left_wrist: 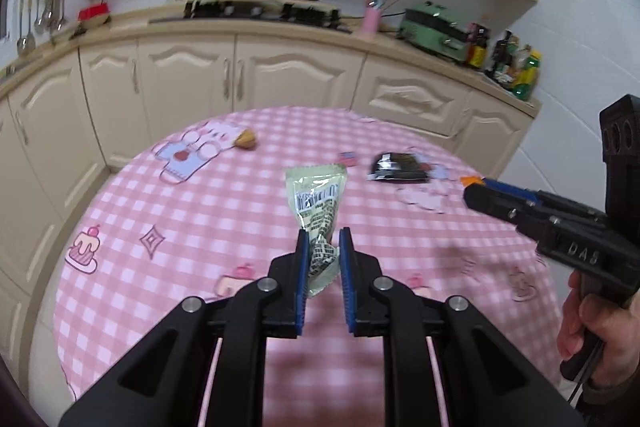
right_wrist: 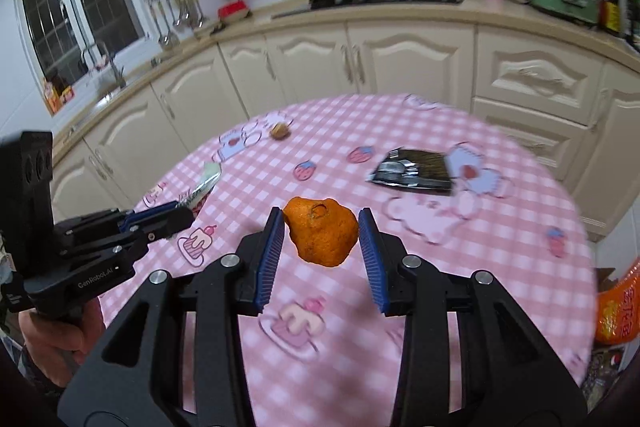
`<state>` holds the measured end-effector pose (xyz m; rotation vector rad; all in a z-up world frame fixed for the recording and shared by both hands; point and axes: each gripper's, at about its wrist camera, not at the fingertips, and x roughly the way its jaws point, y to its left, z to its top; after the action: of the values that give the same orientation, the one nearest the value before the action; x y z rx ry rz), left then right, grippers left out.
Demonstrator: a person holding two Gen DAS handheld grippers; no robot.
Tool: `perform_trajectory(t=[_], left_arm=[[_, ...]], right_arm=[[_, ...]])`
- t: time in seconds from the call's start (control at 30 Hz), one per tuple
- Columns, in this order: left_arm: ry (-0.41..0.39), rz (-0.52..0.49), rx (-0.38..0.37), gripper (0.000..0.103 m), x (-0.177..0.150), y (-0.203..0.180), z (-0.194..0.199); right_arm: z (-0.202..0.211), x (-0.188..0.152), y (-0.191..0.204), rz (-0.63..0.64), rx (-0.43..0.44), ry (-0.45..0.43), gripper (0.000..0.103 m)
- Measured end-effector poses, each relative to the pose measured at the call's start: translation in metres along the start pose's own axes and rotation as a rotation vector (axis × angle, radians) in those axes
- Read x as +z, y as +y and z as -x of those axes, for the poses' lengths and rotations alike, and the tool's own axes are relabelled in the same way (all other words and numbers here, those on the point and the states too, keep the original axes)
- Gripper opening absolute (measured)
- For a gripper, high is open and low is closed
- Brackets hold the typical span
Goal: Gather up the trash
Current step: 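Carry the wrapper and orange peel with both tools over the bucket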
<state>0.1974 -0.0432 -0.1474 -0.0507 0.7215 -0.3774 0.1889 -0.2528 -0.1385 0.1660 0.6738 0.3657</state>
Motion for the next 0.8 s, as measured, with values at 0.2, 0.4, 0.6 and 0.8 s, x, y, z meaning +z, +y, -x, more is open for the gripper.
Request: perform_trajectory(t=[0.2,0.4,0.6,0.8], left_arm=[[-0.06,-0.051,-0.066,0.014,0.001,-0.052,0.03],[-0.09,-0.106,-0.157,0.014,0.001,-0.113,0.045],[-0.084,-0.167,-0.251,0.014,-0.004,-0.173,0.044],[-0.046,-0.216,-0.339,0.014,-0.016,-0.226,0.033]], right_arm=[[0.072,-0.011,-0.036,-0.061,-0.036,-0.096,0.038],[0.133,-0.032,-0.081,-0.138,-0.109,-0.168,0.038],[0.18,-0.06,-0.125,-0.215,-0.188,-0.21,0.038],[0.214,-0.092,-0.166,-0.29,-0.262,-0.23,0.038]])
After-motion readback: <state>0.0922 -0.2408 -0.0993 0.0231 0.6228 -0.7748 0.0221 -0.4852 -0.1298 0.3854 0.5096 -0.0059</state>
